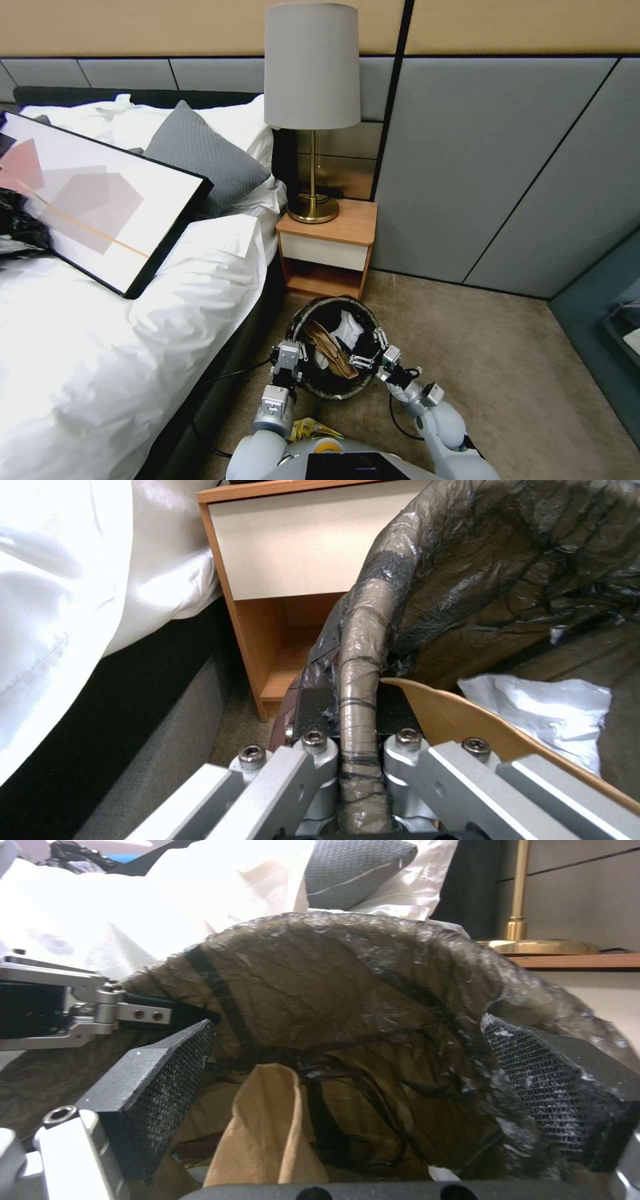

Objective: Pick up the trash bin, then pick up the garbage from the floor and place it into the trash bin.

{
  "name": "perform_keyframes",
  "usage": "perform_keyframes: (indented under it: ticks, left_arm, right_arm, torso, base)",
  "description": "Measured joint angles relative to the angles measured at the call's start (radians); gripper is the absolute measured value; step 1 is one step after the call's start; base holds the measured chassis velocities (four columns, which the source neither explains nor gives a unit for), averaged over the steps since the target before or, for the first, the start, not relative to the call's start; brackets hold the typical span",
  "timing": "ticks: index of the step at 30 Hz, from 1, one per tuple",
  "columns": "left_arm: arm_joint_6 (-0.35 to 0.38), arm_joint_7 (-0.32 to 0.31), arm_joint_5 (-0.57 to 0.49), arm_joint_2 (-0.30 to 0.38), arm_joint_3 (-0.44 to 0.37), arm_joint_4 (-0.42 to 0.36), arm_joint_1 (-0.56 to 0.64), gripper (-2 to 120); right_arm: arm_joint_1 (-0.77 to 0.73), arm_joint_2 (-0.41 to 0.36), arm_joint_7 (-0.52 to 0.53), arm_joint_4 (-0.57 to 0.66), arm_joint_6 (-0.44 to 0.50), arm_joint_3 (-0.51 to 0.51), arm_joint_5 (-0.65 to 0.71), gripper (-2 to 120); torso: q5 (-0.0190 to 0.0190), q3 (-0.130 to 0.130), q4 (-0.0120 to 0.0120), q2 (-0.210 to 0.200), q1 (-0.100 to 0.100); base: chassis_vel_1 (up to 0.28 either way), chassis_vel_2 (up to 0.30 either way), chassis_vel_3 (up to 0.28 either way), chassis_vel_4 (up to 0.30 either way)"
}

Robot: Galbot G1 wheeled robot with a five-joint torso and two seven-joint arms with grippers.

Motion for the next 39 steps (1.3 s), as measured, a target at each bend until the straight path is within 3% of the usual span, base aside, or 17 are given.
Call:
perform_keyframes:
  ticks: [11, 27, 30, 31, 32, 34, 35, 39]
  left_arm:
    - [0.0, -0.001, 0.0, -0.001, 0.0, 0.001, 0.0, 1]
    - [-0.001, -0.002, -0.001, 0.004, -0.002, 0.008, 0.001, 1]
    - [-0.002, -0.003, -0.001, 0.003, -0.005, 0.01, 0.002, 1]
    - [-0.003, -0.003, -0.001, 0.003, -0.006, 0.011, 0.002, 1]
    - [-0.003, -0.003, -0.001, 0.003, -0.006, 0.011, 0.002, 1]
    - [-0.003, -0.004, -0.002, 0.002, -0.007, 0.012, 0.002, 1]
    - [-0.003, -0.004, -0.002, 0.002, -0.007, 0.012, 0.002, 1]
    - [-0.005, -0.005, -0.006, 0.002, -0.008, 0.012, 0.0, 1]
  right_arm:
    - [-0.018, -0.003, -0.014, 0.026, 0.012, 0.007, -0.001, 100]
    - [-0.048, 0.003, 0.051, 0.077, 0.054, 0.045, 0.011, 100]
    - [-0.073, 0.016, 0.126, 0.121, 0.087, 0.049, -0.016, 100]
    - [-0.091, 0.028, 0.239, 0.157, 0.099, 0.05, -0.066, 100]
    - [-0.091, 0.028, 0.239, 0.157, 0.099, 0.05, -0.066, 100]
    - [-0.129, 0.056, 0.47, 0.215, 0.096, 0.057, -0.173, 100]
    - [-0.129, 0.056, 0.47, 0.215, 0.096, 0.057, -0.173, 100]
    - [-0.179, 0.096, 0.663, 0.248, 0.091, 0.07, -0.243, 100]
  torso:
    - [0.0, 0.0, 0.0, 0.0, 0.0]
    - [0.0, 0.0, 0.0, 0.0, 0.0]
    - [0.0, 0.0, 0.0, 0.0, 0.0]
    - [0.0, 0.0, 0.0, 0.0, 0.0]
    - [0.0, 0.0, 0.0, 0.0, 0.0]
    - [-0.0002, 0.0, -0.0001, 0.0, 0.0]
    - [-0.0002, 0.0, -0.0001, 0.0, 0.0]
    - [0.0, 0.0, -0.0001, 0.0, 0.0]
  base:
    - [0.0, 0.0, 0.0, 0.0]
    - [0.0, 0.0, 0.0, 0.0]
    - [0.0, 0.0, 0.0, 0.0]
    - [0.0, 0.0, 0.0, 0.0]
    - [0.0, 0.0, 0.0, 0.0]
    - [0.0, 0.0, 0.0, 0.0]
    - [0.0, 0.0, 0.0, 0.0]
    - [0.0, 0.0, 0.0, 0.0]
